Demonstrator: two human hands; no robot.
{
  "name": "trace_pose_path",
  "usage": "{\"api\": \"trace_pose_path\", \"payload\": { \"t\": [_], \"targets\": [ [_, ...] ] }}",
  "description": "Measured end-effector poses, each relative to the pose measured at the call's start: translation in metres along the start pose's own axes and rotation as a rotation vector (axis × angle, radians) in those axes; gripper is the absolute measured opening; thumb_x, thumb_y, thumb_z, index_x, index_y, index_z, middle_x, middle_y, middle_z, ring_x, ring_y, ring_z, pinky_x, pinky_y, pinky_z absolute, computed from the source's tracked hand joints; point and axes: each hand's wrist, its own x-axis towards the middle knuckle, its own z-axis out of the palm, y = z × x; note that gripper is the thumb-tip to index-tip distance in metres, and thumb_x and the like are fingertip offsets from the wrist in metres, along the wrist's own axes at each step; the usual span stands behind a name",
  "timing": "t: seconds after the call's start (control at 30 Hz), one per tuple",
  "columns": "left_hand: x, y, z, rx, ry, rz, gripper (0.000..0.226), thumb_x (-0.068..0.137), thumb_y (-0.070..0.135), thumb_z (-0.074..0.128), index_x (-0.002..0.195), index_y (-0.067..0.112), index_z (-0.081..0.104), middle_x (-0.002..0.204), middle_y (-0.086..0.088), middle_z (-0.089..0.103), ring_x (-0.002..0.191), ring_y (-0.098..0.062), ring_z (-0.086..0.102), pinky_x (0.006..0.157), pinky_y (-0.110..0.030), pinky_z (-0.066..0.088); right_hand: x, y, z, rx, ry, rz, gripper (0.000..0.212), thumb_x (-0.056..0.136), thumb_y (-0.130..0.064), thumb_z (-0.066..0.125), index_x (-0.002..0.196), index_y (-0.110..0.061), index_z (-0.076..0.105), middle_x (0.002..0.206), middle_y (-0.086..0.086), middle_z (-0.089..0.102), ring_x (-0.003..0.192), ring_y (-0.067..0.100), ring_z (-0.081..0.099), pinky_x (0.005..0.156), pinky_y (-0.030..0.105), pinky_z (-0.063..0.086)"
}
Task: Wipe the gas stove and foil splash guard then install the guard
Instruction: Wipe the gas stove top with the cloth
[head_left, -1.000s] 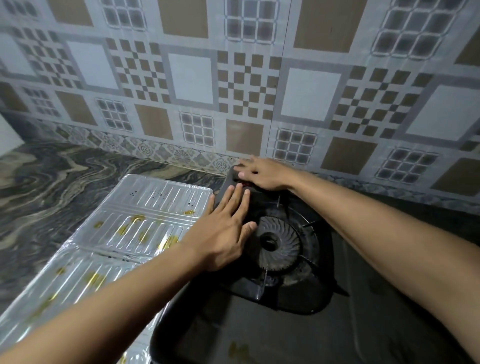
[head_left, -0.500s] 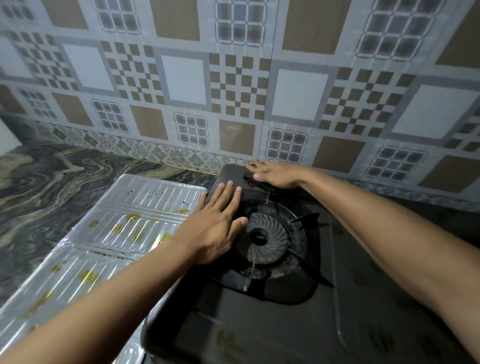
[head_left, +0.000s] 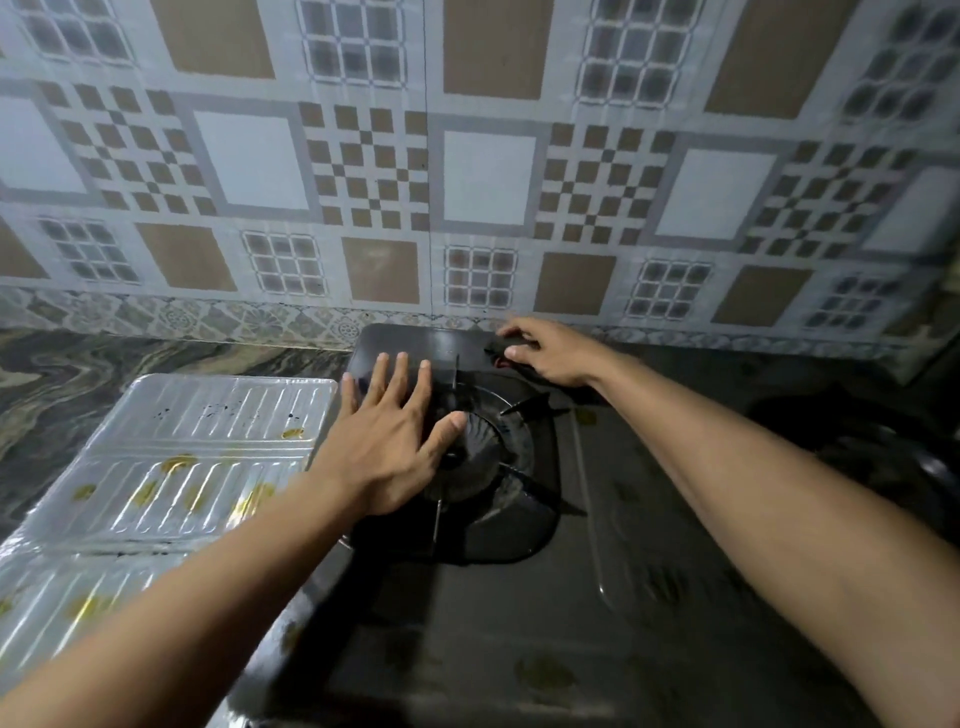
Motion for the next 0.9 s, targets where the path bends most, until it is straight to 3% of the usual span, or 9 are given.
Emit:
{"api": "trace_pose_path", "payload": {
  "t": [0.1, 0.27, 0.47, 0.7, 0.9],
  "targets": [
    [0.007, 0.021, 0.004, -0.019, -0.010, 0.070, 0.089, 0.083, 0.079, 0.003, 0.157, 0.031, -0.005, 0.165, -0.004, -0.012, 0.150, -0.026, -0.022, 0.118, -0.059, -0.012, -0.013, 0.002, -0.003, -0.035, 0.011, -0.014, 0.042, 0.102, -0.023, 0.053, 0.144, -0.022, 0.049, 0.160, 0.001, 0.029, 0.149, 0.017, 0.021, 0.122, 0.035, 0.014],
    [0.013, 0.029, 0.010, 0.052, -0.065, 0.077, 0.086, 0.075, 0.089, -0.001, 0.152, 0.050, -0.007, 0.164, 0.001, -0.017, 0.148, -0.032, -0.024, 0.109, -0.071, -0.017, -0.044, 0.026, -0.007, -0.216, -0.005, 0.087, 0.049, 0.108, -0.031, 0.032, 0.155, -0.027, 0.023, 0.165, -0.001, 0.008, 0.153, 0.019, 0.001, 0.123, 0.041, 0.000],
    [0.014, 0.031, 0.009, 0.095, -0.035, 0.102, 0.089, 0.074, 0.089, -0.002, 0.152, 0.047, -0.010, 0.160, 0.003, -0.027, 0.146, -0.031, -0.029, 0.109, -0.071, -0.017, -0.082, 0.063, -0.031, -0.304, 0.052, 0.288, 0.053, 0.108, -0.037, 0.017, 0.158, -0.021, 0.008, 0.166, 0.003, 0.000, 0.152, 0.018, -0.001, 0.122, 0.040, 0.000],
    [0.014, 0.053, 0.019, 0.004, -0.085, 0.133, 0.087, 0.073, 0.089, 0.000, 0.150, 0.050, -0.013, 0.161, 0.003, -0.024, 0.146, -0.026, -0.029, 0.113, -0.066, -0.016, -0.115, 0.089, -0.040, -0.185, 0.248, 0.521, 0.049, 0.107, -0.030, 0.030, 0.153, -0.015, 0.022, 0.160, 0.015, 0.022, 0.147, 0.036, 0.017, 0.119, 0.048, 0.016],
    [0.015, 0.052, 0.020, 0.006, -0.072, 0.157, 0.084, 0.076, 0.085, -0.002, 0.150, 0.048, -0.015, 0.162, 0.000, -0.021, 0.146, -0.022, -0.027, 0.113, -0.066, -0.014, -0.138, 0.086, -0.021, -0.288, 0.278, 0.543, 0.052, 0.107, -0.022, 0.029, 0.154, -0.002, 0.019, 0.162, 0.022, 0.011, 0.149, 0.035, 0.011, 0.122, 0.045, 0.011]
  ]
}}
